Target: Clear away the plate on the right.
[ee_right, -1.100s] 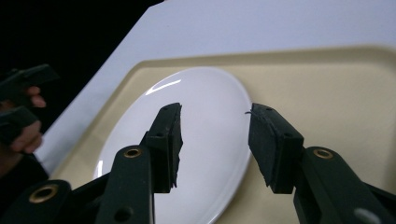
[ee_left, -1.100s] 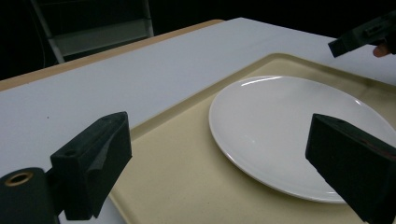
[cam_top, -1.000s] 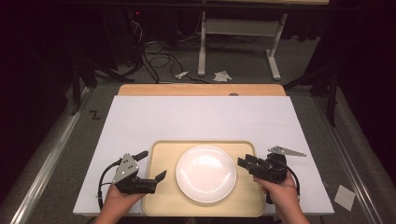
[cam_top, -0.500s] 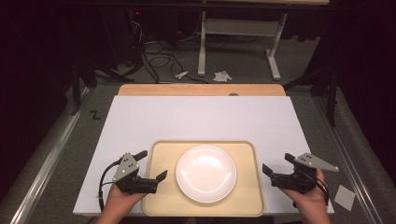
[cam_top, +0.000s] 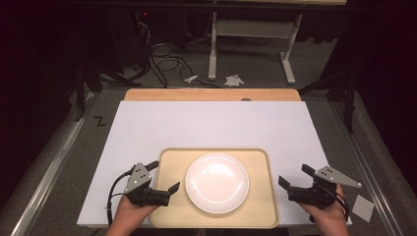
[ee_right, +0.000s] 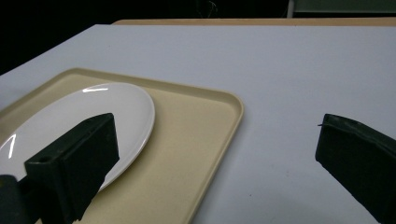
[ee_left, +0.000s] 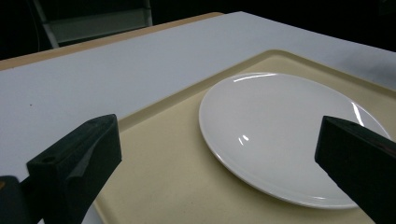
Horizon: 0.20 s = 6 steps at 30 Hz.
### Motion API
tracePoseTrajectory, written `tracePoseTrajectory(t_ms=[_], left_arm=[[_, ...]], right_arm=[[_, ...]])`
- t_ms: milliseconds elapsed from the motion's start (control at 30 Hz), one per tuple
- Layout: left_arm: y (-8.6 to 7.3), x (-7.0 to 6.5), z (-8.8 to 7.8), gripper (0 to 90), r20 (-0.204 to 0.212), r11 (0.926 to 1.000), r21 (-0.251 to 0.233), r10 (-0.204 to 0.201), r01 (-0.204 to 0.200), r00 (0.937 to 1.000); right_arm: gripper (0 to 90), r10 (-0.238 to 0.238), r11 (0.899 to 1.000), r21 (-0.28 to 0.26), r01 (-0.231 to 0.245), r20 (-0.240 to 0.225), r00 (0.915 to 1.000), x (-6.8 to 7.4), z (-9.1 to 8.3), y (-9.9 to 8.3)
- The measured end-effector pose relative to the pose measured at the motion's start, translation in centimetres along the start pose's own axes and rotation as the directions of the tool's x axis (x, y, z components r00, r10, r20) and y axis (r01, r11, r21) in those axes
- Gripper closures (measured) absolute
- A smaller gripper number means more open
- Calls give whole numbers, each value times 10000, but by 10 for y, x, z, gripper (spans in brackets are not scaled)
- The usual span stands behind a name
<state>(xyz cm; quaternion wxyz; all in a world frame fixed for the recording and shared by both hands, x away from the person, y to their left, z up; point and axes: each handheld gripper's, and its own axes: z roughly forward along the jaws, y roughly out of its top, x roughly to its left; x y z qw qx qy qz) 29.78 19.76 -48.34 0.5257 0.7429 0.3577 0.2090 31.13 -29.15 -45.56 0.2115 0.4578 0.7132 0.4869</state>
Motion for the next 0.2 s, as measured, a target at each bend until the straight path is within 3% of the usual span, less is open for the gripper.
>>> tracePoseTrajectory(t_ms=[200], left_arm=[[1, 2, -3, 14, -3, 9998, -185, -10, 10, 10000]], right_arm=[[2, 193, 9998, 50, -193, 70, 9998, -4, 0, -1]])
